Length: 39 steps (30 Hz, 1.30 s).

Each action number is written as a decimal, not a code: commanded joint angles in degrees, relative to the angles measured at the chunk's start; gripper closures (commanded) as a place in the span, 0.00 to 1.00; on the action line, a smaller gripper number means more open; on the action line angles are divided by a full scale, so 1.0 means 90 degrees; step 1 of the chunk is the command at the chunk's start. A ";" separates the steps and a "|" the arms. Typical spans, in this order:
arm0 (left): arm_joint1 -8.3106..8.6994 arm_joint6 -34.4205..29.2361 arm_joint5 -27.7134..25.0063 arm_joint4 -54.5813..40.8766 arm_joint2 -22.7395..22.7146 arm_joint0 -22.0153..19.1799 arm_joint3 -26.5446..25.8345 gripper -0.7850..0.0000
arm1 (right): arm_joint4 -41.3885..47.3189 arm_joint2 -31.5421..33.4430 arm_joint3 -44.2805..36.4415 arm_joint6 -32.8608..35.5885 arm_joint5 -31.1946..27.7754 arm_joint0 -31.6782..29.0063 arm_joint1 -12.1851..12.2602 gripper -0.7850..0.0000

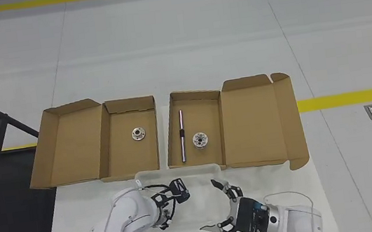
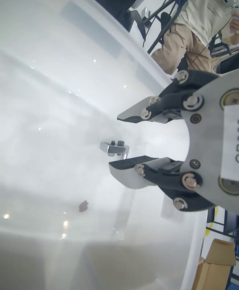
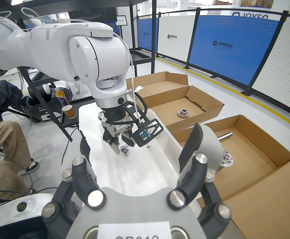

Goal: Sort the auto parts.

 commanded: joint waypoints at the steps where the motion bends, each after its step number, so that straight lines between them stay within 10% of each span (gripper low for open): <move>1: -0.0023 0.0184 0.0046 0.0059 0.0050 -0.0011 0.0075 0.54 | 0.0000 0.0000 0.0000 0.0000 0.0000 0.0000 0.0000 0.00; 29: -0.0184 0.0442 0.0214 0.0360 0.0241 -0.0138 0.0655 0.64 | 0.0000 0.0000 0.0000 0.0000 0.0000 0.0000 0.0000 0.00; 35: -0.0226 0.0413 0.0209 0.0333 0.0283 -0.0200 0.0729 1.00 | 0.0000 0.0000 0.0000 0.0000 0.0000 0.0000 0.0000 0.00; 39: -0.0234 0.0467 0.0199 0.0227 0.0208 -0.0231 0.0669 1.00 | 0.0000 0.0000 0.0000 0.0000 0.0000 0.0000 0.0000 0.00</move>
